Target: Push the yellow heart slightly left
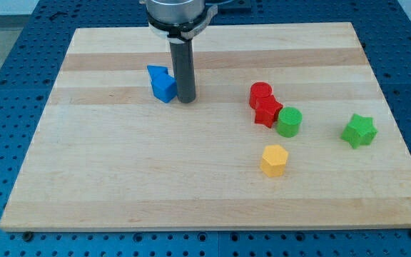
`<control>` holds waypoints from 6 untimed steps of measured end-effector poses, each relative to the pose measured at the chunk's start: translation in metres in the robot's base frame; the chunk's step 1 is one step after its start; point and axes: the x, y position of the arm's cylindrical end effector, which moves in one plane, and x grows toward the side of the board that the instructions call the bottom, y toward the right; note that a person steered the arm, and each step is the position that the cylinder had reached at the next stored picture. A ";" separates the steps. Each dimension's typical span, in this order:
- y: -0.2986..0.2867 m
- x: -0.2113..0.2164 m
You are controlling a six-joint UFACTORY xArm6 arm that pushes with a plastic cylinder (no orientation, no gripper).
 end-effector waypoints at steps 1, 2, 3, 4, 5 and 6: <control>0.035 0.000; 0.046 -0.021; 0.018 -0.037; 0.014 -0.038; 0.056 0.003; 0.054 0.078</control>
